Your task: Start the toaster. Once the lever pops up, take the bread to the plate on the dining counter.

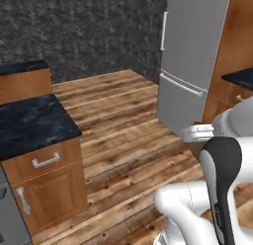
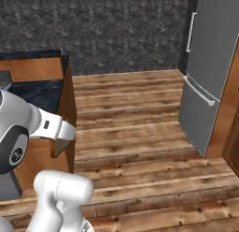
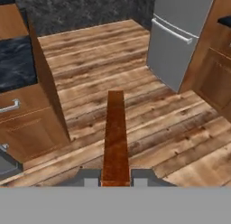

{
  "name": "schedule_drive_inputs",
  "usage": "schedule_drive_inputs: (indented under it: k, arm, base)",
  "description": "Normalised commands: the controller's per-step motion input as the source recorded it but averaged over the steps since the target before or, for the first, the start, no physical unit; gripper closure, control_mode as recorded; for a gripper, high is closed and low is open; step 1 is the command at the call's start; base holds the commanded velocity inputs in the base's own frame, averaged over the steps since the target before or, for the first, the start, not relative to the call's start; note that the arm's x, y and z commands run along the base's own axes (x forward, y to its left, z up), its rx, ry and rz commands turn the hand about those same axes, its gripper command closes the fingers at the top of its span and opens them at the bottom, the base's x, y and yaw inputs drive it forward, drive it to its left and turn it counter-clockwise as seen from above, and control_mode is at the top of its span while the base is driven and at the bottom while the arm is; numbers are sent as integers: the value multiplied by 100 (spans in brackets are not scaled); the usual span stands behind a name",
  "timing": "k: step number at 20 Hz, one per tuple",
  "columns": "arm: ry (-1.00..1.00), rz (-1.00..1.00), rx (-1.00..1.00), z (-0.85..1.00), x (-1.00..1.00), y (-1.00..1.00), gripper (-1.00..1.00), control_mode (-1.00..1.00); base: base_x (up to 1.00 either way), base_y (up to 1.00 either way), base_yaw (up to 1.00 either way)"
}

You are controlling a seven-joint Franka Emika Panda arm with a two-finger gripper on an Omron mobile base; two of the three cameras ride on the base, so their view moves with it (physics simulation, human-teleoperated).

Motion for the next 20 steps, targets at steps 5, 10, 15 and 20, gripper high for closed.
schedule_drive_inputs:
  k: [5, 10, 15, 20]
  arm:
    - [0, 0, 0, 0, 0, 0, 100, 100]
    - [0, 0, 0, 0, 0, 0, 100, 100]
    - [0, 0, 0, 0, 0, 0, 100, 100]
    - [0, 0, 0, 0, 0, 0, 100, 100]
  base:
    - [59, -2, 85]
    - [86, -37, 66]
    - [79, -77, 42]
    - [60, -100, 27]
